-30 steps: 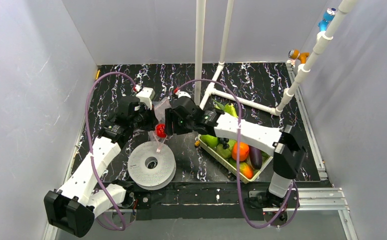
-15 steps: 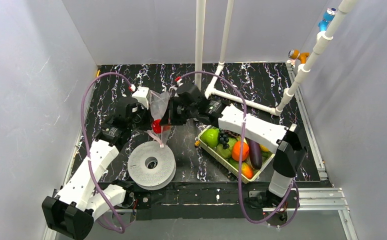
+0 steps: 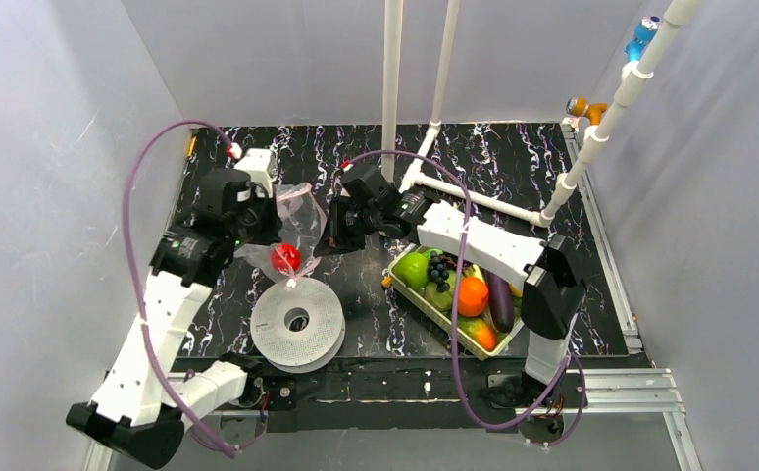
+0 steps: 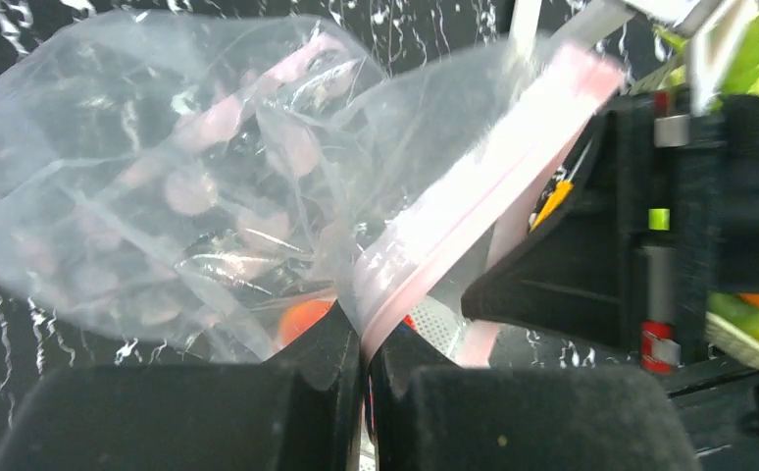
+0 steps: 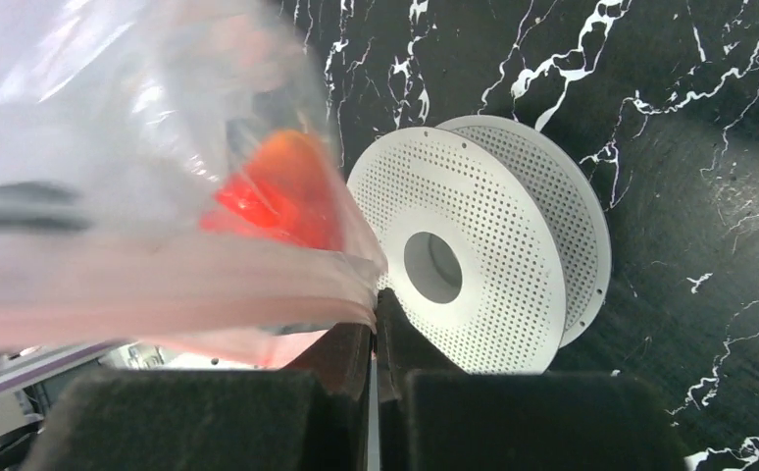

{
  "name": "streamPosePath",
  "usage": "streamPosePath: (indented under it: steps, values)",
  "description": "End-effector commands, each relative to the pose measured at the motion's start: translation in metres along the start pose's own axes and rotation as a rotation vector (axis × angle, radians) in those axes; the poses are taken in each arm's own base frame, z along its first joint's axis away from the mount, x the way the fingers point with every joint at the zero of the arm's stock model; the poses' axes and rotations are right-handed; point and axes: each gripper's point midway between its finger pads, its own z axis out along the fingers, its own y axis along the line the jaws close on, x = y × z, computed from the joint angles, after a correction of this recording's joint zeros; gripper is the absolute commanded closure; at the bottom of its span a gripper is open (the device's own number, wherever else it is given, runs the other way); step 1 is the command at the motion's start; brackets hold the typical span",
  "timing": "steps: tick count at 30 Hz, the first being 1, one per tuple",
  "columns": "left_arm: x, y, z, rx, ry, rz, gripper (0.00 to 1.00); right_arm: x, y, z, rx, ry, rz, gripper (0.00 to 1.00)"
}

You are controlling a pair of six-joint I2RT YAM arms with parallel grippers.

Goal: Place the food in the zip-top bag and seal the zipper

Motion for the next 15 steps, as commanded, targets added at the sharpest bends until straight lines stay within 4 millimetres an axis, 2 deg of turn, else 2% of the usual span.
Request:
streamPosePath:
  steps: [1, 3, 4, 7, 10, 13, 15]
  values:
    - [-0.004, 0.026, -0.066, -0.143, -0.047, -0.079, 1.0, -0.024, 0.033, -0.029, -0.045, -0.09, -0.091, 0.99]
    - [-0.008, 0.043, -0.079, -0.232, -0.101, -0.084, 1.0, -0.027, 0.038, -0.035, -0.055, -0.11, -0.105, 0.99]
    - [-0.007, 0.045, -0.079, -0.243, -0.101, -0.08, 1.0, -0.028, 0.038, -0.035, -0.054, -0.117, -0.107, 0.99]
    - [0.013, 0.029, -0.054, -0.157, 0.008, -0.061, 1.0, -0.023, 0.034, -0.028, -0.064, -0.096, -0.095, 0.99]
    - [0.049, 0.013, -0.026, -0.082, 0.193, -0.067, 1.0, -0.011, 0.031, -0.012, -0.083, -0.047, -0.082, 0.99]
    - [0.075, 0.025, -0.013, -0.149, 0.282, -0.058, 1.0, -0.003, 0.024, -0.004, -0.07, -0.03, -0.089, 0.99]
    - [0.071, 0.035, -0.011, -0.199, 0.258, -0.036, 1.0, -0.004, 0.021, -0.004, -0.058, -0.041, -0.102, 0.99]
